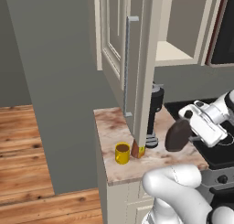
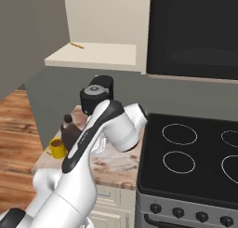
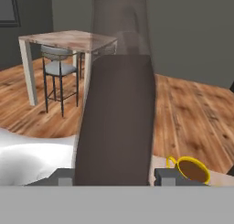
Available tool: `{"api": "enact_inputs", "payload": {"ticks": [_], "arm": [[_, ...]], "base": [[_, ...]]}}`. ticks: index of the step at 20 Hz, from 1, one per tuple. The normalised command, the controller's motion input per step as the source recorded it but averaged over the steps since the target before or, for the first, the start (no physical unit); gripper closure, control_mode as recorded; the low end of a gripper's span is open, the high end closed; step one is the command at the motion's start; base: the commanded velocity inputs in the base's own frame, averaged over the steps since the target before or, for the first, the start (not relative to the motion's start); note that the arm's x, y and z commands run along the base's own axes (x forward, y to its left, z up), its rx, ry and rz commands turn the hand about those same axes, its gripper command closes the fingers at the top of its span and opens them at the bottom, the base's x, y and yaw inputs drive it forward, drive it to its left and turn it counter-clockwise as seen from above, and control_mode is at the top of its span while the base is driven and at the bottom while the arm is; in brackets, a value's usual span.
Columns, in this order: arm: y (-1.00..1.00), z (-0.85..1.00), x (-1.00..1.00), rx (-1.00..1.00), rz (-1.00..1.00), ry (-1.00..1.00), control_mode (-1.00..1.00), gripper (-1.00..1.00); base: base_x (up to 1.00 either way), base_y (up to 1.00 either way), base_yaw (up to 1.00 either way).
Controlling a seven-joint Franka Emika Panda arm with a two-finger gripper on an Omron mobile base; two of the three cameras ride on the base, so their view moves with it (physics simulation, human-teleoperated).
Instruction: Pick the syrup bottle and honey bottle from the cabinet and place them next to the mug.
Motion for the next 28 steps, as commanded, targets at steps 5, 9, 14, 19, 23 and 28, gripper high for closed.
{"api": "enact_inputs", "payload": {"ticks": [5,9,14,19,23,28], "arm": [[0.0,-0.35,0.04,0.0,0.0,0.0,-1.0,1.0],[0.0,-0.31,0.19,0.0,0.0,0.0,-1.0,1.0],[0.0,-0.22,0.18,-0.01,0.0,0.0,-1.0,1.0],[-0.02,-0.28,0.07,-0.01,0.0,0.0,-1.0,1.0],[-0.01,-0.27,0.05,0.0,0.0,0.0,-1.0,1.0],[-0.01,-0.14,0.13,-0.02,0.0,0.0,-1.0,1.0]], "base": [[0.0,0.0,0.0],[0.0,0.0,0.0],[0.0,0.0,0.0],[0.0,0.0,0.0],[0.0,0.0,0.0],[0.0,0.0,0.0]]}}
